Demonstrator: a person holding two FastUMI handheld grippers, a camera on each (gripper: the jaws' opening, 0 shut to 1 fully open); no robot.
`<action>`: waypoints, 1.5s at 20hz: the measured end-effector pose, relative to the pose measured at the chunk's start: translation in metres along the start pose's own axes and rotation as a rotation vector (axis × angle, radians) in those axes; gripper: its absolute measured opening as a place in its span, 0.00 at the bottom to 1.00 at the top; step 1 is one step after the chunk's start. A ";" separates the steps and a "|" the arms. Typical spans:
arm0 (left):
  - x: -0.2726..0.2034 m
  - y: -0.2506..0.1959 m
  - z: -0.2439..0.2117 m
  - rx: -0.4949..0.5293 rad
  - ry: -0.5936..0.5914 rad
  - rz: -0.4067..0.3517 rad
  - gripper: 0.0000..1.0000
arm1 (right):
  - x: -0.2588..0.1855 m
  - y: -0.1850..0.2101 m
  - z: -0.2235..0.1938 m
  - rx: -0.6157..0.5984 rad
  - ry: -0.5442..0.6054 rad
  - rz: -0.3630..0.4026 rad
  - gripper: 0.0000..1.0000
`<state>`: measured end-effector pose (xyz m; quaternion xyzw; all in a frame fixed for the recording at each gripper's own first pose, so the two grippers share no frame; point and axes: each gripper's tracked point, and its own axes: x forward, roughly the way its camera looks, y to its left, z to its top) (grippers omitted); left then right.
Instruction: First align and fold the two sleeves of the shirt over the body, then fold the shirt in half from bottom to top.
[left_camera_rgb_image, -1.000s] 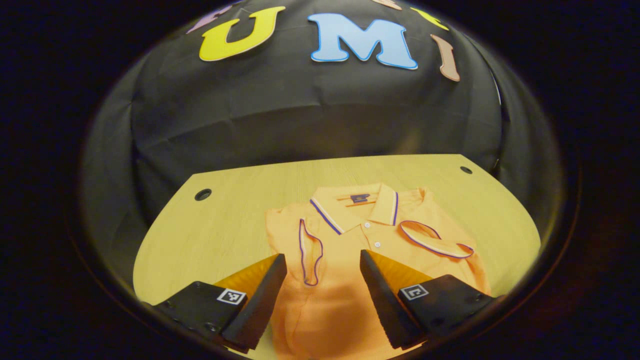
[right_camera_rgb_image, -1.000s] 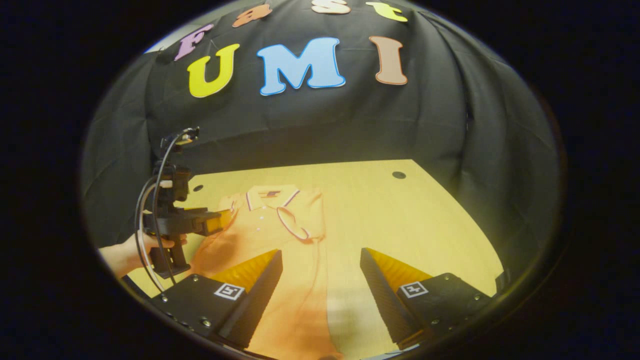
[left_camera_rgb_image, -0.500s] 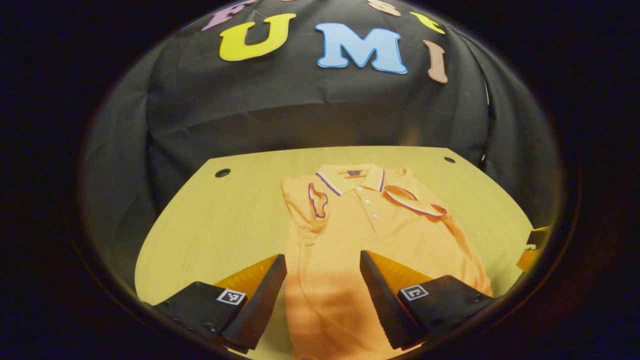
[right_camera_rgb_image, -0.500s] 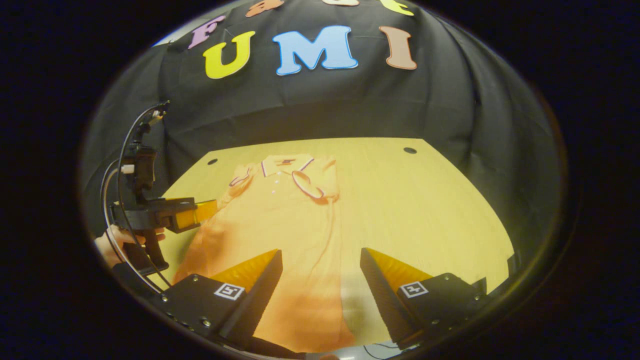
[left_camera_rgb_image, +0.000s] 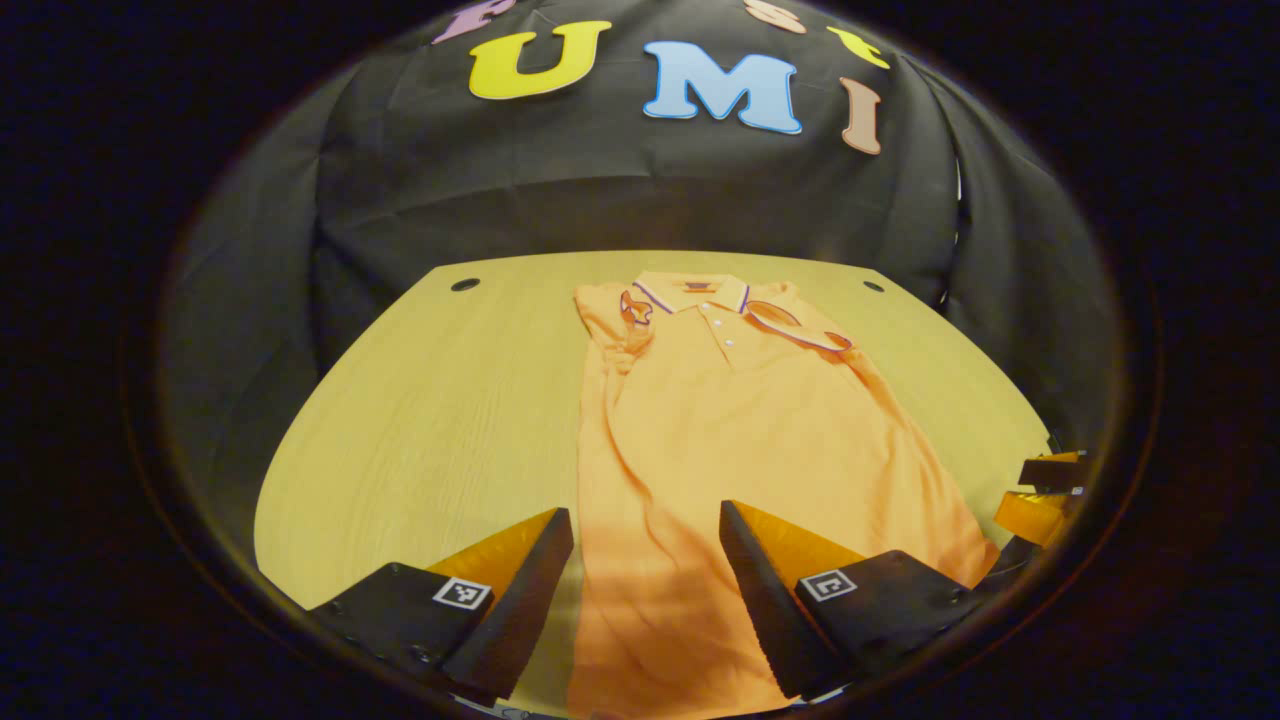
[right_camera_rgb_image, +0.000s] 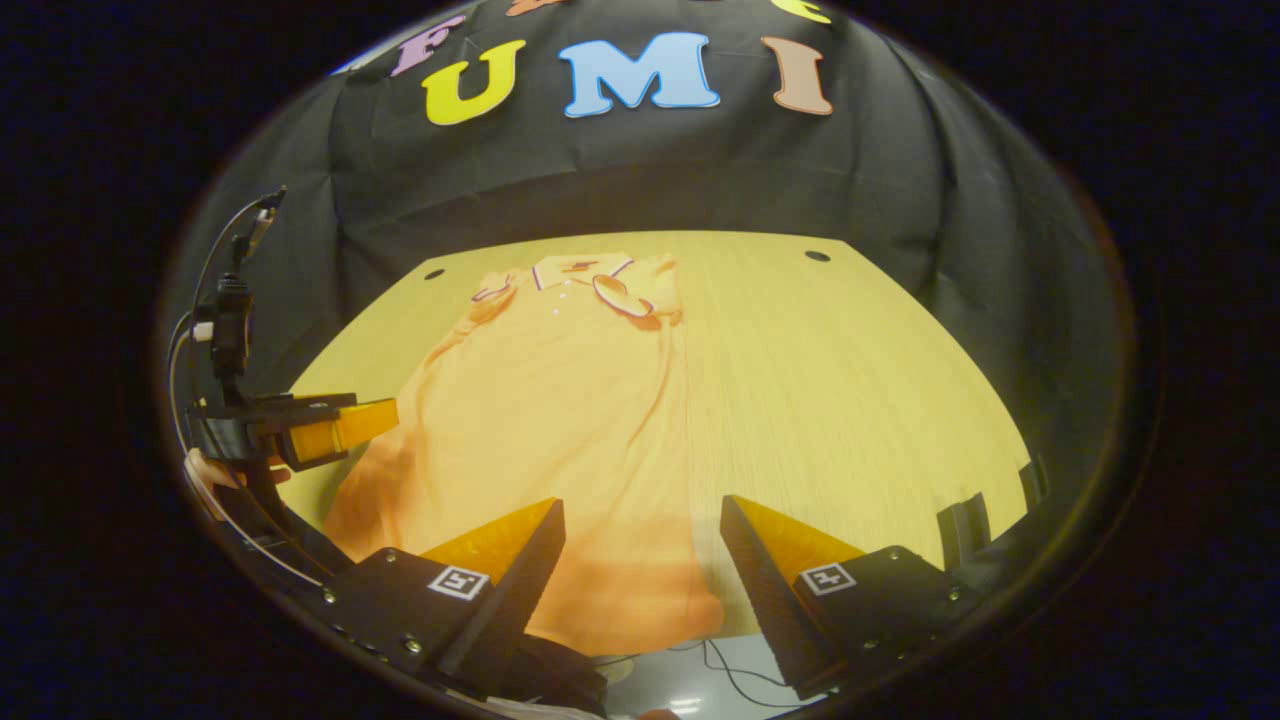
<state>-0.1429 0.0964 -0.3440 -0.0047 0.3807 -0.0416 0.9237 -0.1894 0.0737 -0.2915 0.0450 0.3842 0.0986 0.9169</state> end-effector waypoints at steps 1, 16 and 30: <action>-0.007 0.001 -0.006 -0.001 0.001 -0.004 1.00 | -0.001 0.000 -0.006 0.000 0.009 -0.001 0.97; -0.067 0.011 -0.102 -0.005 0.080 -0.042 0.95 | 0.003 -0.008 -0.076 0.000 0.115 -0.047 0.97; -0.064 -0.012 -0.109 0.050 0.061 -0.001 0.18 | 0.002 0.005 -0.085 -0.035 0.098 -0.029 0.31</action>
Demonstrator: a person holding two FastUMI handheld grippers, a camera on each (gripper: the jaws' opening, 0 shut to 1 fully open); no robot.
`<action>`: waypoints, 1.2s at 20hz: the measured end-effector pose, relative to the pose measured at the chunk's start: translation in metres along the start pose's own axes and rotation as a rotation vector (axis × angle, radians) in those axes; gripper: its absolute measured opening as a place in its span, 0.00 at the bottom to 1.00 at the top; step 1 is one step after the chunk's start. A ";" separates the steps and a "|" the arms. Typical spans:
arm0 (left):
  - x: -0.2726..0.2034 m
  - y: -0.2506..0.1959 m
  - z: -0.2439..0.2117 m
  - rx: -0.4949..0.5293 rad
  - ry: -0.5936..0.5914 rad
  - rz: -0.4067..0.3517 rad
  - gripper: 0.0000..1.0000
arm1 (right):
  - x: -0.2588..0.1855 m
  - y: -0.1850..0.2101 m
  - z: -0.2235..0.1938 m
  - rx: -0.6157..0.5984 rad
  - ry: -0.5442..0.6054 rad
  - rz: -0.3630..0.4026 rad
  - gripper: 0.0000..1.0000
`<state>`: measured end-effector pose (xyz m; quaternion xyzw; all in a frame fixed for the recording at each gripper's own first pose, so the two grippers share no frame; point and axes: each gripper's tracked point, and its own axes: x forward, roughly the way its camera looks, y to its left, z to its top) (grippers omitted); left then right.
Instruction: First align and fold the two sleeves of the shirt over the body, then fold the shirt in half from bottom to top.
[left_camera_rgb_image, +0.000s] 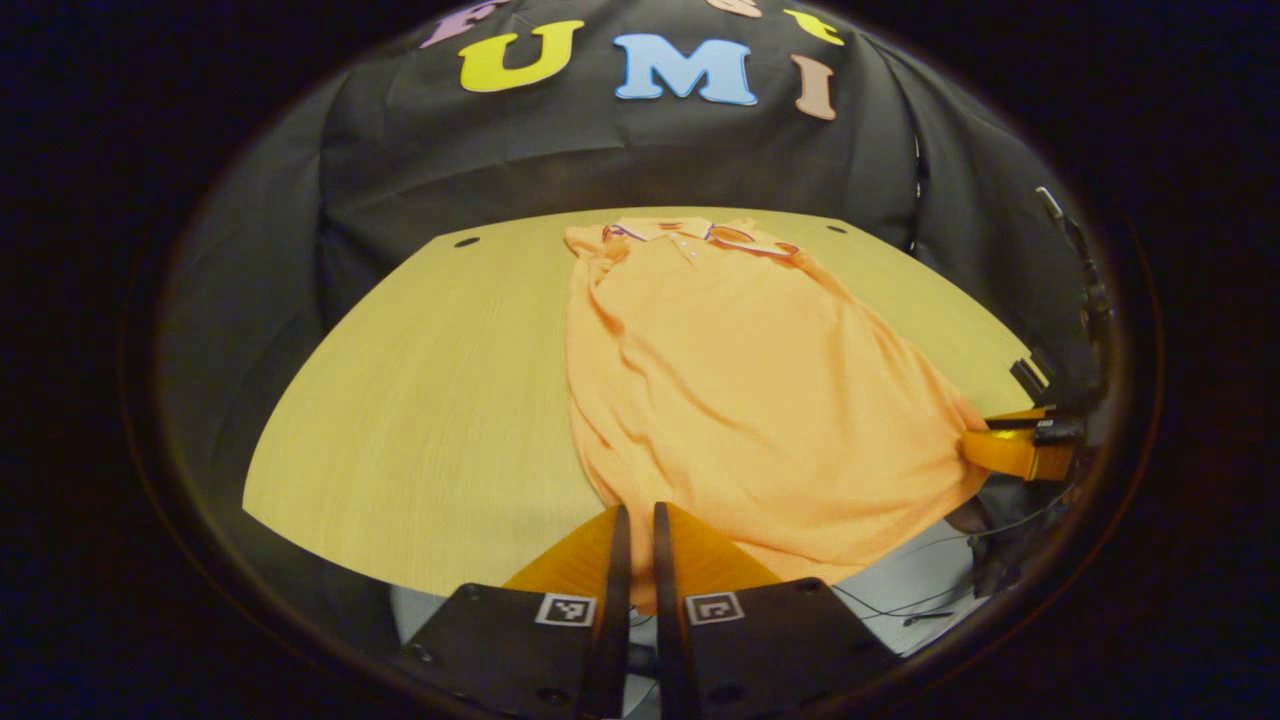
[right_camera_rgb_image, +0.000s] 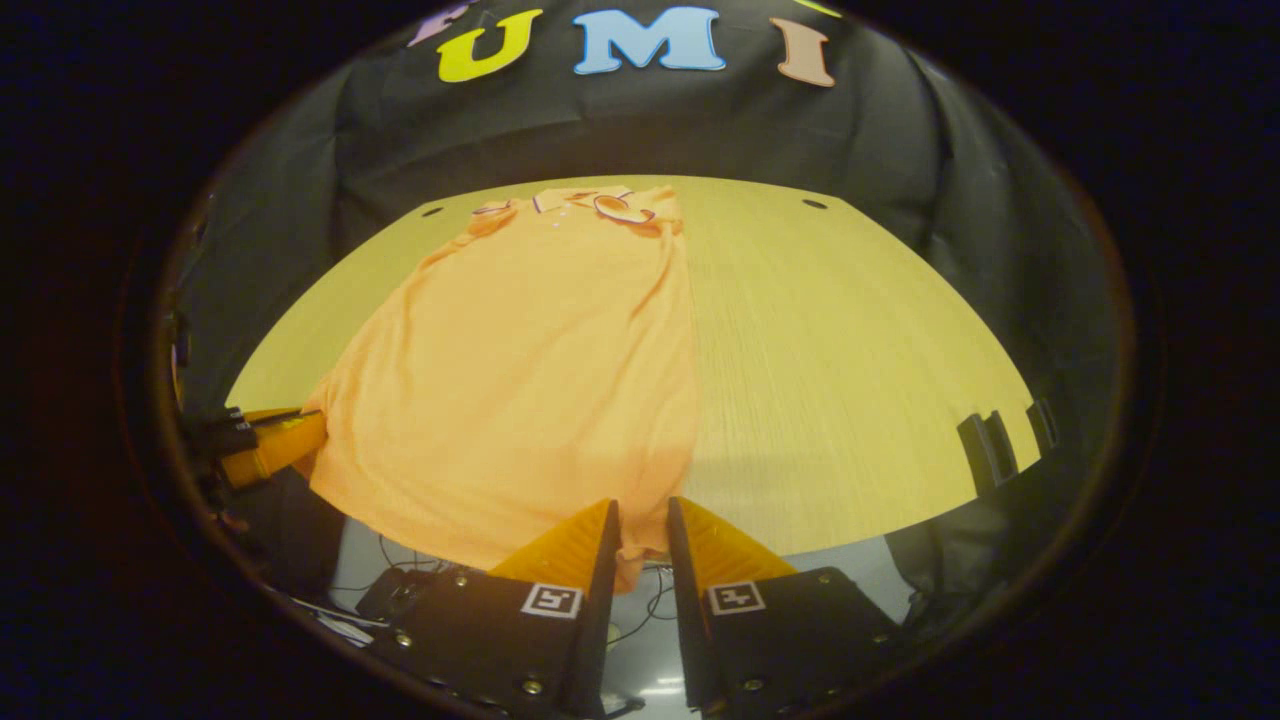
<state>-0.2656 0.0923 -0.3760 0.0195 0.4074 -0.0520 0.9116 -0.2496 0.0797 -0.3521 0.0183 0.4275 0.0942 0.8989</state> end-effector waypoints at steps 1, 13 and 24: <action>0.001 0.000 0.000 -0.005 0.002 0.003 0.12 | 0.002 -0.007 0.000 0.024 -0.006 -0.030 0.31; -0.018 0.002 0.061 -0.083 -0.087 0.049 0.06 | -0.031 -0.013 0.073 0.020 -0.142 0.031 0.04; 0.004 0.002 0.192 -0.106 -0.238 0.047 0.06 | -0.030 -0.031 0.204 -0.006 -0.315 0.029 0.04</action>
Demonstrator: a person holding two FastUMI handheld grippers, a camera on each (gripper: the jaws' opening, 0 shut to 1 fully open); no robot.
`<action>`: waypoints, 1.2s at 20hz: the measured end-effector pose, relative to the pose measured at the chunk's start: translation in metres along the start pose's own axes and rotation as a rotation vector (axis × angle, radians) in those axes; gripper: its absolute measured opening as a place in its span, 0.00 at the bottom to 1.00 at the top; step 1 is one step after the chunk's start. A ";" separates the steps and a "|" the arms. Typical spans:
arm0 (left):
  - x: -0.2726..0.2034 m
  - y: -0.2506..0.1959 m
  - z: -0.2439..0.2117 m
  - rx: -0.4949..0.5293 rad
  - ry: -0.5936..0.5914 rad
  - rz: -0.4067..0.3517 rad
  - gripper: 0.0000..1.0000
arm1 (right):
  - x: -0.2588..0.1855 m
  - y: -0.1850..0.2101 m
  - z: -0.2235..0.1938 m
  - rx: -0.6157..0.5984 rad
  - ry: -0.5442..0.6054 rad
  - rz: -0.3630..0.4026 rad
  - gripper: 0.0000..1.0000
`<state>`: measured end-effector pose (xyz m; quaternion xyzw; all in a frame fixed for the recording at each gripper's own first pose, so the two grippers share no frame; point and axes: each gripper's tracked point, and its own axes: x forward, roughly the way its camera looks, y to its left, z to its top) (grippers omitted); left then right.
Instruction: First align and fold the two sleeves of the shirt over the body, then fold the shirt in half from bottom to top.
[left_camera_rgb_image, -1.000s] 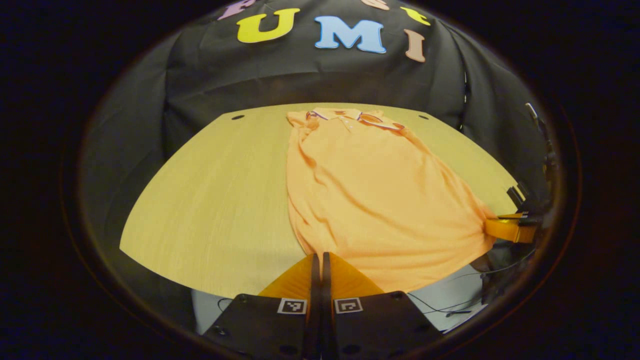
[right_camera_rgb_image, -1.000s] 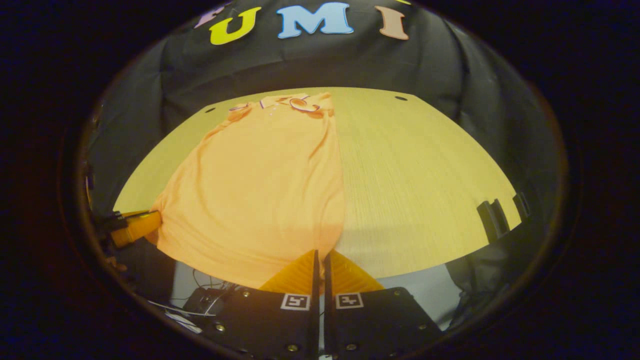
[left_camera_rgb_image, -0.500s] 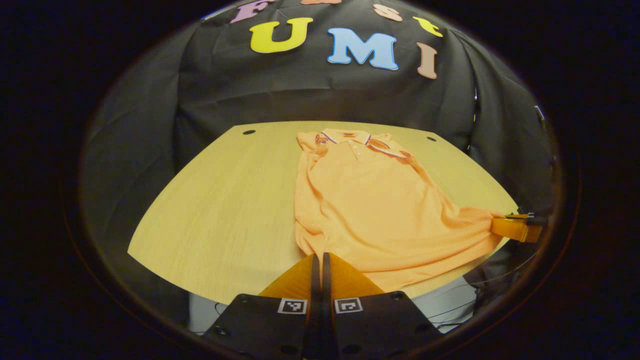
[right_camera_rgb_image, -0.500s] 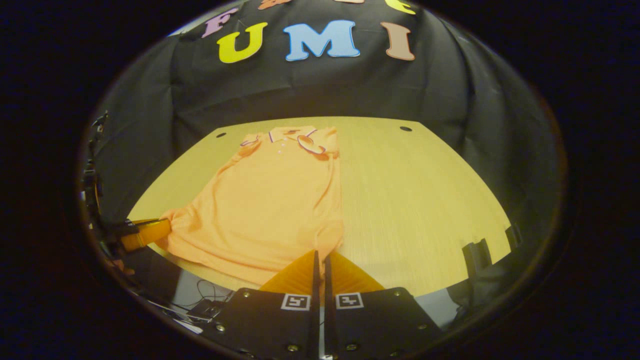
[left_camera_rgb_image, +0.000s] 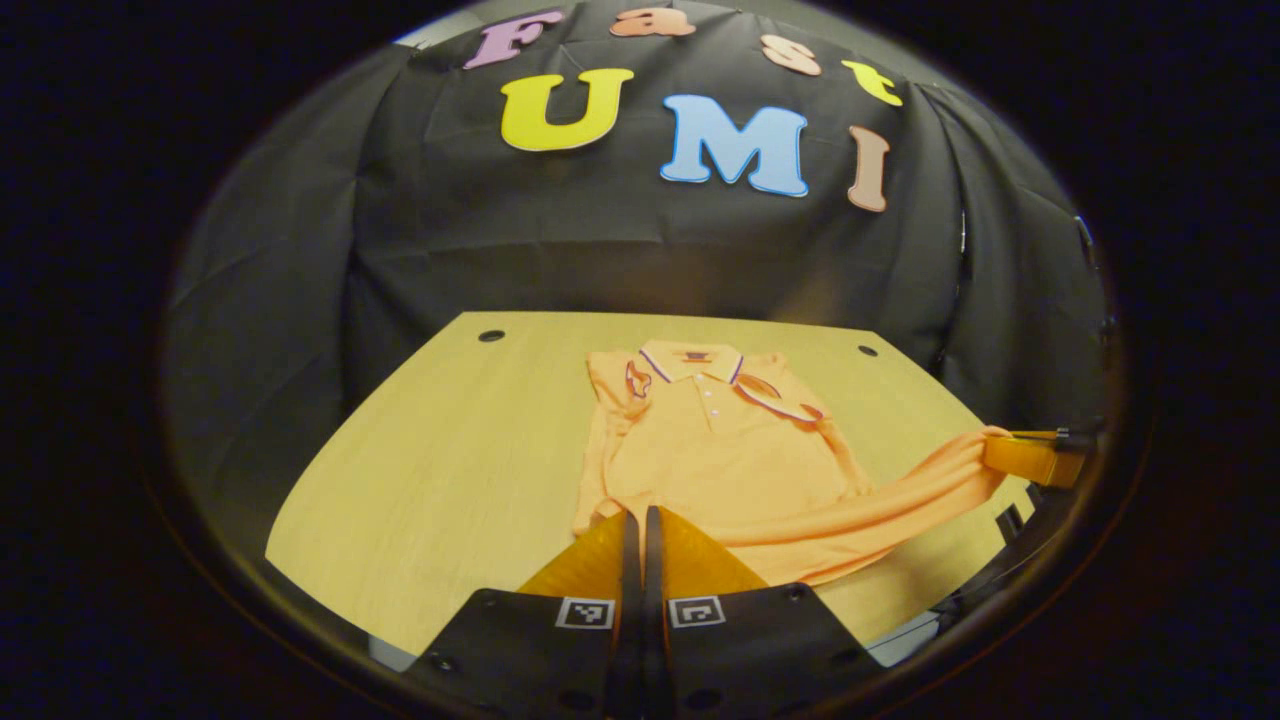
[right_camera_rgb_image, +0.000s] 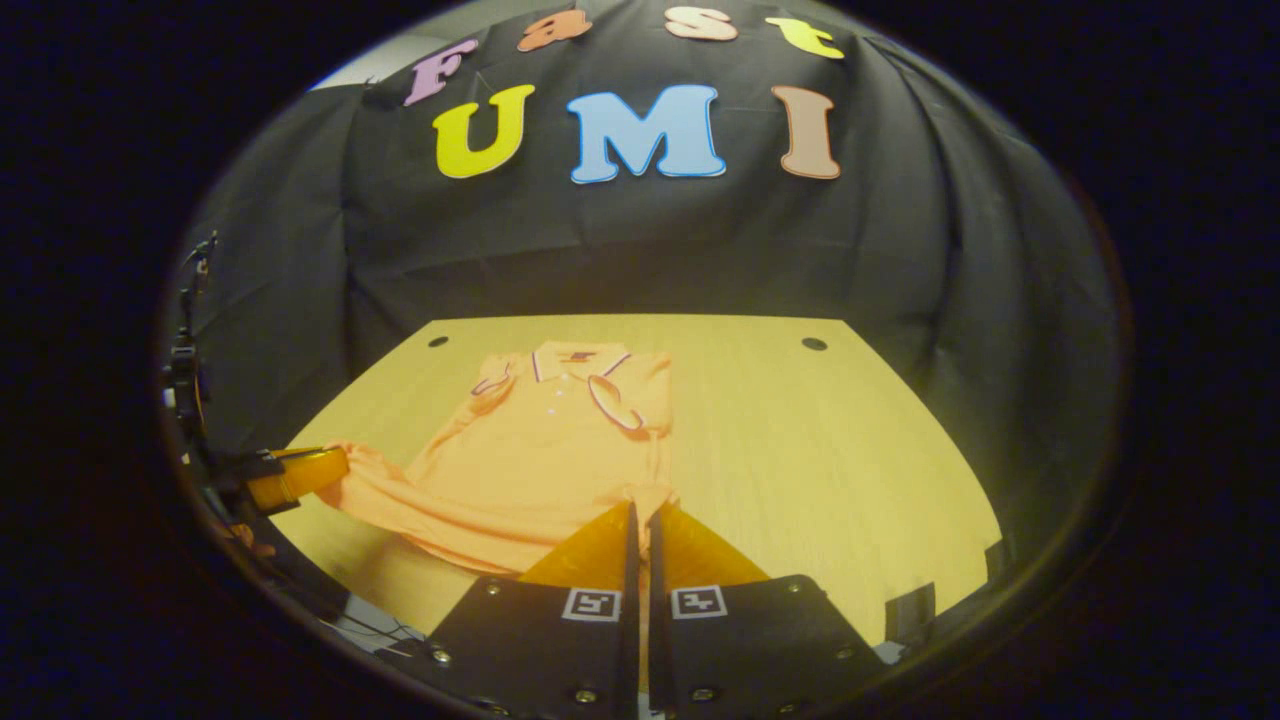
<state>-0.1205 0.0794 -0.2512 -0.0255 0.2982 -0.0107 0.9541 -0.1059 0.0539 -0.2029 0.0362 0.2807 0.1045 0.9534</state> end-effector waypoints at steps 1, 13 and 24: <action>0.007 0.000 0.010 -0.004 -0.007 -0.001 0.06 | 0.007 -0.002 0.009 -0.007 -0.008 -0.004 0.04; 0.096 0.011 0.097 0.012 -0.059 -0.023 0.06 | 0.089 0.001 0.104 -0.024 -0.071 -0.031 0.04; 0.212 0.017 0.163 0.093 -0.099 -0.091 0.07 | 0.184 0.004 0.152 -0.013 -0.051 -0.105 0.04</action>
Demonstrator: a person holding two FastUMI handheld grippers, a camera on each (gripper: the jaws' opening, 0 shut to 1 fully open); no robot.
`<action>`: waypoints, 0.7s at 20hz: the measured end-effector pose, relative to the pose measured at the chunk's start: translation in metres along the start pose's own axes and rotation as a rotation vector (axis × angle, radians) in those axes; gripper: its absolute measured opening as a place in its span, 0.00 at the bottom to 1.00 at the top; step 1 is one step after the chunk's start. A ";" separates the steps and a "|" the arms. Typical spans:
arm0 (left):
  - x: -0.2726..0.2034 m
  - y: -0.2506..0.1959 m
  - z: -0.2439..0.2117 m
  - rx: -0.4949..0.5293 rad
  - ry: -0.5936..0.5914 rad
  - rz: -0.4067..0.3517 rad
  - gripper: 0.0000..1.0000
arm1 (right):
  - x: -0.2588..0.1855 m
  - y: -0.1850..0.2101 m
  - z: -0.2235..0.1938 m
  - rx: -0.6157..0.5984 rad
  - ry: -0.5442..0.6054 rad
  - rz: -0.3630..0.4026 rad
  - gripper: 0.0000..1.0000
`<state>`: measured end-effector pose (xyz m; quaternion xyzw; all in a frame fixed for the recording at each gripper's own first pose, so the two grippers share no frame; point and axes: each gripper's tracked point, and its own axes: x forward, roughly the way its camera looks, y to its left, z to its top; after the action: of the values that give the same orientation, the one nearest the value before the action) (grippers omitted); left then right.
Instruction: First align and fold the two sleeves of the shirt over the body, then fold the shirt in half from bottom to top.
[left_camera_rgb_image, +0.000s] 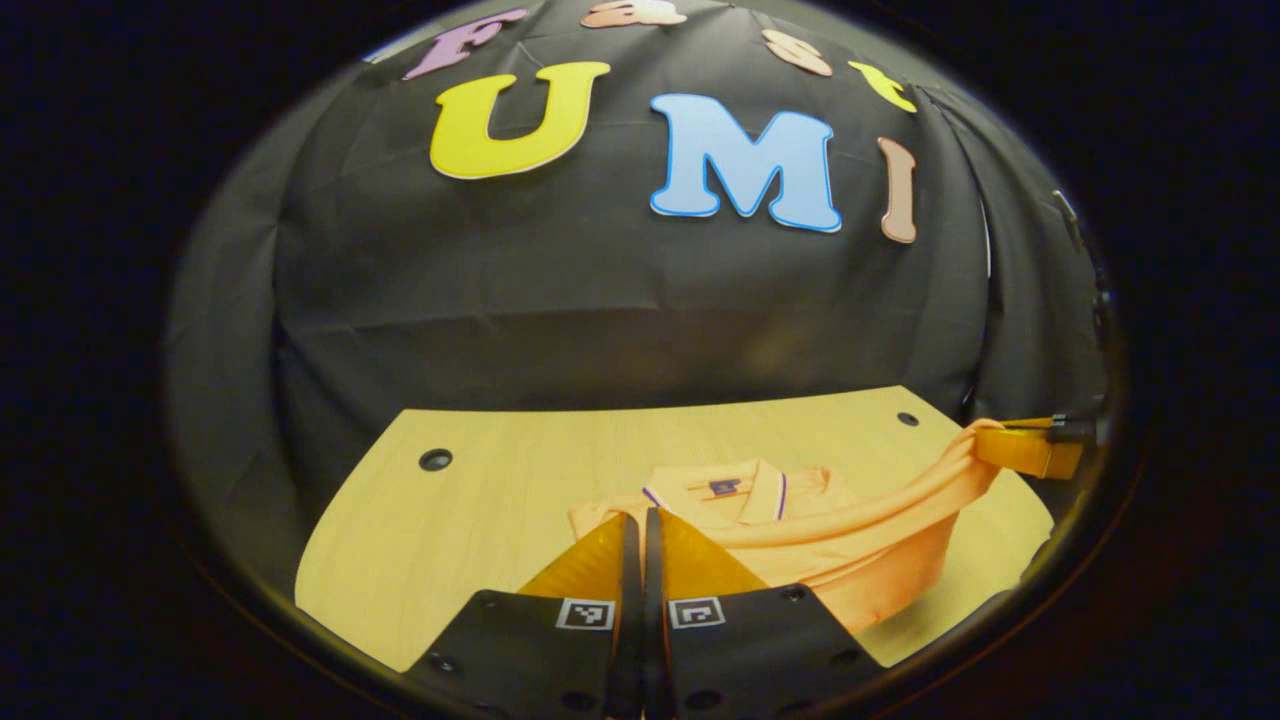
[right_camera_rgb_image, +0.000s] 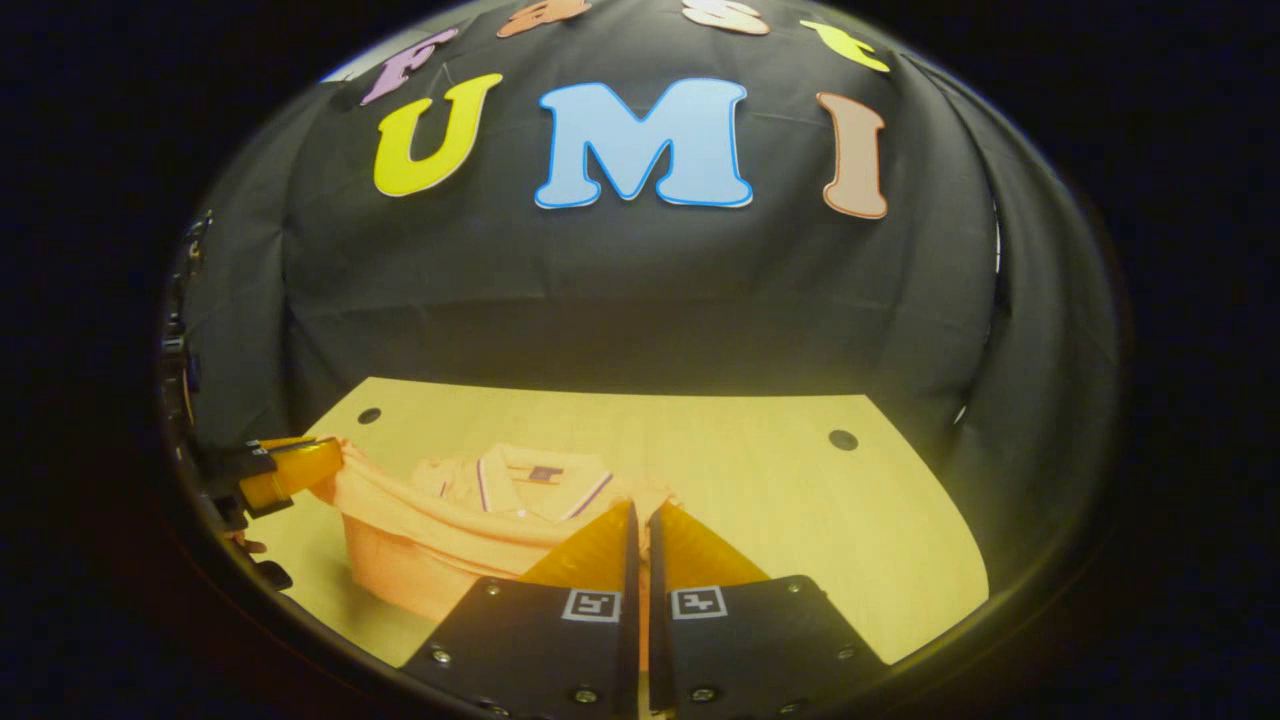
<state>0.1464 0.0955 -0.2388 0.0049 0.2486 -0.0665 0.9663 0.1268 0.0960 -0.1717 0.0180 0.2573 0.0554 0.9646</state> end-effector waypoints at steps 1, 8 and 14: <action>0.011 0.001 0.001 0.007 -0.004 -0.007 0.06 | 0.009 -0.001 0.002 -0.001 0.003 -0.010 0.04; 0.073 0.017 0.000 0.002 0.006 -0.021 0.06 | 0.073 -0.002 0.014 -0.018 0.023 -0.065 0.08; 0.108 0.025 -0.024 -0.001 0.039 -0.008 0.05 | 0.116 -0.002 -0.009 -0.036 0.088 -0.090 0.08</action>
<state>0.2317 0.1081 -0.3124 0.0045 0.2672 -0.0702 0.9611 0.2222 0.1076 -0.2364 -0.0131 0.2991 0.0174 0.9540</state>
